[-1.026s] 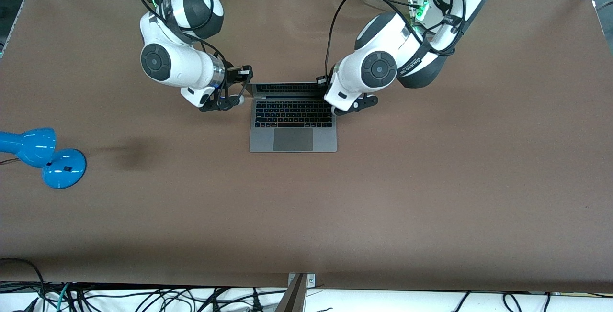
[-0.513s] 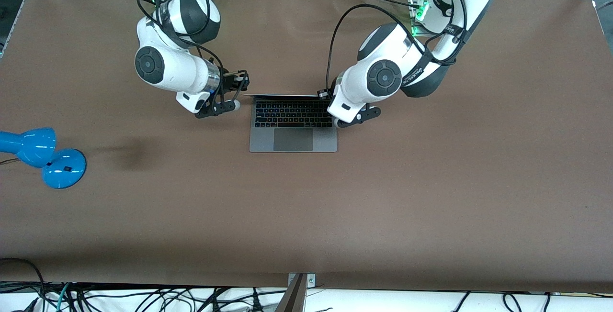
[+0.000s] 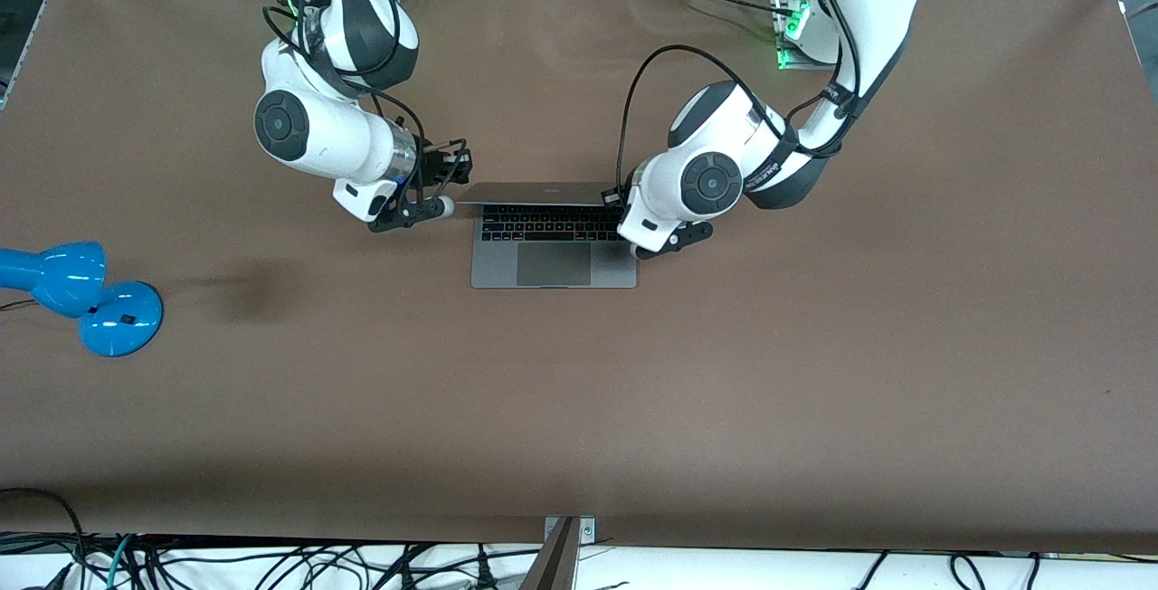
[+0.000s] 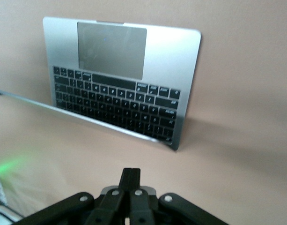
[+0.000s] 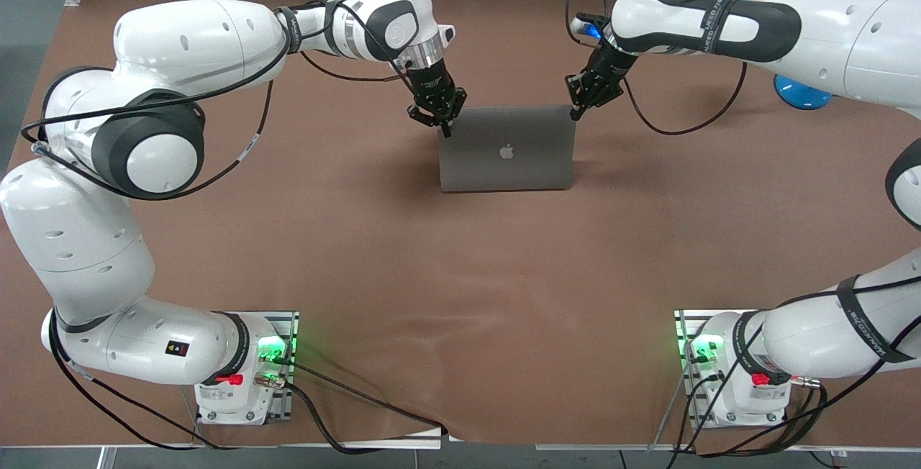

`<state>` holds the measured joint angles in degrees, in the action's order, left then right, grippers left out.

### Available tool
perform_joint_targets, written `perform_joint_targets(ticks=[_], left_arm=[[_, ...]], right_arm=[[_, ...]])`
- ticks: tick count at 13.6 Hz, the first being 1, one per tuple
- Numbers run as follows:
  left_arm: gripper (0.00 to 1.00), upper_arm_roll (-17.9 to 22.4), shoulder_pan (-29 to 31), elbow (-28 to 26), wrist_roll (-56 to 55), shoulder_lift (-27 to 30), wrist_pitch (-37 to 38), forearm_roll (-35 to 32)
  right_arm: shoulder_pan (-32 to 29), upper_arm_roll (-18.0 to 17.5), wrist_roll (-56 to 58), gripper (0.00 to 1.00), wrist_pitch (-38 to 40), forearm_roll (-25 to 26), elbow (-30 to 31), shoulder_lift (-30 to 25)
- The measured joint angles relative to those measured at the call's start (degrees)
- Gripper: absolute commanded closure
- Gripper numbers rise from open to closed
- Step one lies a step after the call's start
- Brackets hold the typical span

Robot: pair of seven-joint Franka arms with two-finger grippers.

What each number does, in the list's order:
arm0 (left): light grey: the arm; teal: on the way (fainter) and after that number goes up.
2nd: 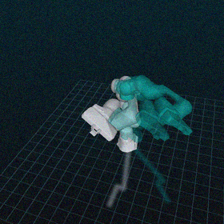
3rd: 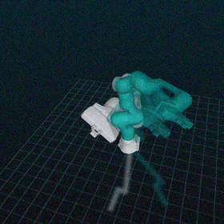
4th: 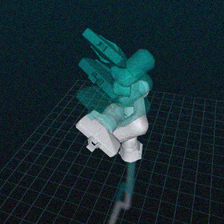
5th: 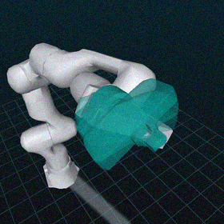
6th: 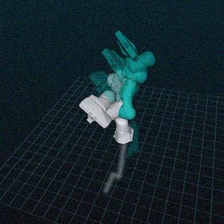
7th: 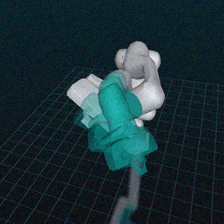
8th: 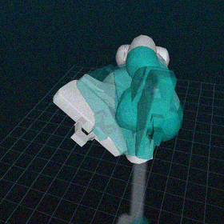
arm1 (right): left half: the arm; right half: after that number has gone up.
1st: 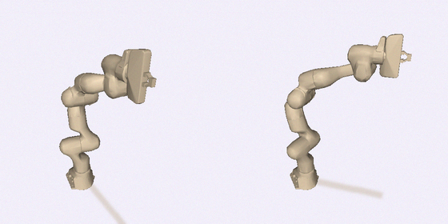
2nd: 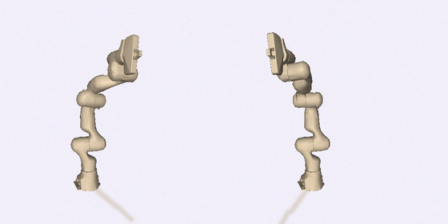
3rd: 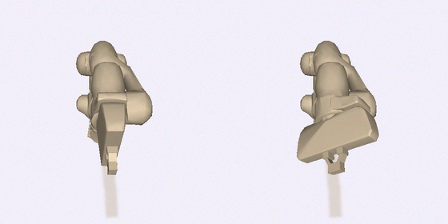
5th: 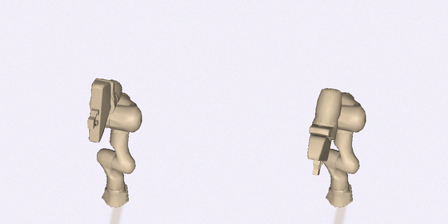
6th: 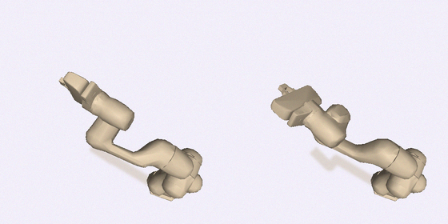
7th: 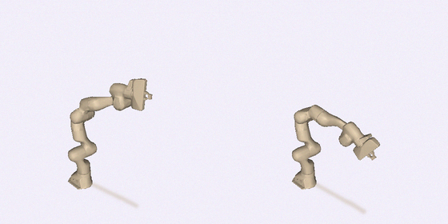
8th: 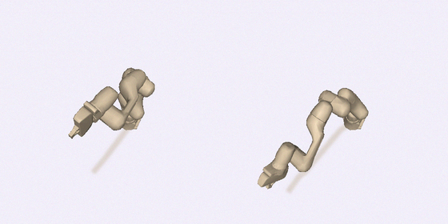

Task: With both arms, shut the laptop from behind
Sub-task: 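Push the screen forward with both grippers, tilting it toward the keyboard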

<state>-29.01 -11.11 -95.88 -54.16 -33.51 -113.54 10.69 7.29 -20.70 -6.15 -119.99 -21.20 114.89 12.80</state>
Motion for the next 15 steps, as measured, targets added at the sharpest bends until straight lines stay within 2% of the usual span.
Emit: perform_joint_targets(ticks=[5, 11, 15], left_arm=[[1.0, 0.58, 0.0, 0.93, 0.04, -0.84, -0.31, -0.93], [1.0, 0.71, 0.0, 2.86, 0.05, -3.1, -0.74, -1.94], [1.0, 1.13, 0.01, 3.27, 0.13, -4.0, -1.81, -1.97]], right_arm=[[0.03, 0.87, 3.74, 1.0, -3.65, 1.39, -1.32, 4.01], [0.16, 1.27, 4.73, 1.0, -3.92, 1.51, -7.03, 8.81], [0.47, 1.3, 4.89, 1.0, -7.44, 1.66, -9.29, 12.43]])
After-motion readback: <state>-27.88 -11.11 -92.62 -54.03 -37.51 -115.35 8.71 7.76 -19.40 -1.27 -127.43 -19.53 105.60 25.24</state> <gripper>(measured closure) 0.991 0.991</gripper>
